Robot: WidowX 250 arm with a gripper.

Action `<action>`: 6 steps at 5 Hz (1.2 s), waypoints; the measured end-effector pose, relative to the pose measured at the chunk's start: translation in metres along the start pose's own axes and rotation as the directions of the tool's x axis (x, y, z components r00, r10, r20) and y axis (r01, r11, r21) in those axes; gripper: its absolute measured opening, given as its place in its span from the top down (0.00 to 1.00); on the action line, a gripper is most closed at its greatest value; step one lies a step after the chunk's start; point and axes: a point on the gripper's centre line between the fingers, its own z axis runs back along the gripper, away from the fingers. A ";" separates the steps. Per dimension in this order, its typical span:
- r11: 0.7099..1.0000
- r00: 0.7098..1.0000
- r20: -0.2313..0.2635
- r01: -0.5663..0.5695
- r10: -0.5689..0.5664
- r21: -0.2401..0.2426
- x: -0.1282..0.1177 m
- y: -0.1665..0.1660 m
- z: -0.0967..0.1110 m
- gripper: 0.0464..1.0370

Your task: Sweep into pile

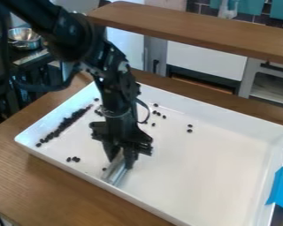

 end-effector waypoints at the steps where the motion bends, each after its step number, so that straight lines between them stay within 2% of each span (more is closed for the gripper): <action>1: 0.999 1.000 -0.012 0.022 -0.022 0.027 -0.003 0.026 0.000 0.67; 3: 0.992 0.996 0.020 0.082 -0.084 0.092 -0.007 0.062 -0.001 0.67; 4: 0.990 0.996 0.012 0.090 -0.092 0.107 -0.010 0.084 0.000 0.67; 6: 0.974 0.991 -0.008 0.135 -0.136 0.182 -0.016 0.129 0.004 0.67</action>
